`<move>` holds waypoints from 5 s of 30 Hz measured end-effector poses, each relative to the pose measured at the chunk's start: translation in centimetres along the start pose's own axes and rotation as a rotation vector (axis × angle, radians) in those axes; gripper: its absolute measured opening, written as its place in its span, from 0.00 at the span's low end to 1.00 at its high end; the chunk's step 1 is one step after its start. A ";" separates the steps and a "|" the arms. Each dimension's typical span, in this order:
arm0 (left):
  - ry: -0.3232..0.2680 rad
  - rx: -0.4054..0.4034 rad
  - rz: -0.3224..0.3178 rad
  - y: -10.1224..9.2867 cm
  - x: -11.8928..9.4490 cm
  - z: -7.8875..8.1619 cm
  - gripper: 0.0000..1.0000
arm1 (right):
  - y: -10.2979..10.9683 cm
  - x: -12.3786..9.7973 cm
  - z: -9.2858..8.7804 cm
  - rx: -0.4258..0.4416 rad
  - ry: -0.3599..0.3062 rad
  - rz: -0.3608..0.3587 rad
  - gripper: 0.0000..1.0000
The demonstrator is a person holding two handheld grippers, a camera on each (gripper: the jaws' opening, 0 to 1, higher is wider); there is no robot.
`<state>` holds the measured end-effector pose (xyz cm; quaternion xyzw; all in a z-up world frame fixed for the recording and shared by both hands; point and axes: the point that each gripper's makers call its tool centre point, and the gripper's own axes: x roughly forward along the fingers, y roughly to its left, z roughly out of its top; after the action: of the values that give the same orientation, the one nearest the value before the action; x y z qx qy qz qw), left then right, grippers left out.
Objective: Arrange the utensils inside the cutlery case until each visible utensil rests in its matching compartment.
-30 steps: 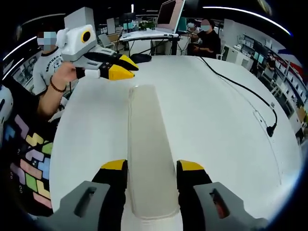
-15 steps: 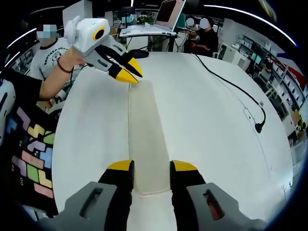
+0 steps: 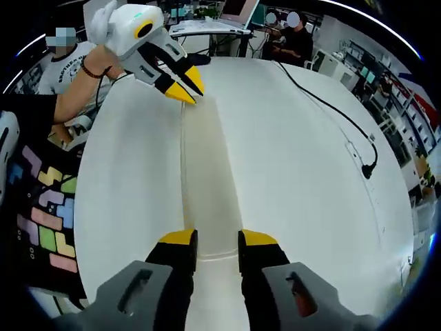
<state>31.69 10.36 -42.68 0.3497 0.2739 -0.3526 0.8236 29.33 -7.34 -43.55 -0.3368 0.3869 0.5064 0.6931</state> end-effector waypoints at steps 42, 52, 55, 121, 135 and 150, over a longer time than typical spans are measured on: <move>0.170 0.204 -0.286 -1.7 1.2 0.3 0.01 | 0.3 0.2 -0.5 -0.046 0.192 0.047 0.19; 0.221 0.175 -0.284 -1.9 1.3 0.2 0.01 | 0.7 0.2 0.0 -0.048 0.248 0.028 0.15; 0.223 0.151 -0.288 -1.7 1.3 0.1 0.00 | 0.6 0.2 -0.1 -0.057 0.277 0.030 0.15; 0.452 0.266 -0.523 -1.3 -0.3 -2.3 0.08 | 0.0 0.6 -0.6 -0.111 0.354 0.070 0.15; 0.507 0.291 -0.527 -1.4 -0.4 -2.6 0.08 | 0.0 0.6 -0.5 -0.104 0.347 0.069 0.15; 0.491 0.288 -0.469 -0.9 0.2 -2.3 0.01 | -0.1 0.7 -0.5 -0.074 0.353 0.077 0.15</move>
<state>30.61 11.60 -44.58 0.4639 0.4837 -0.4721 0.5727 29.49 -7.53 -44.38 -0.4308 0.4961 0.4795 0.5817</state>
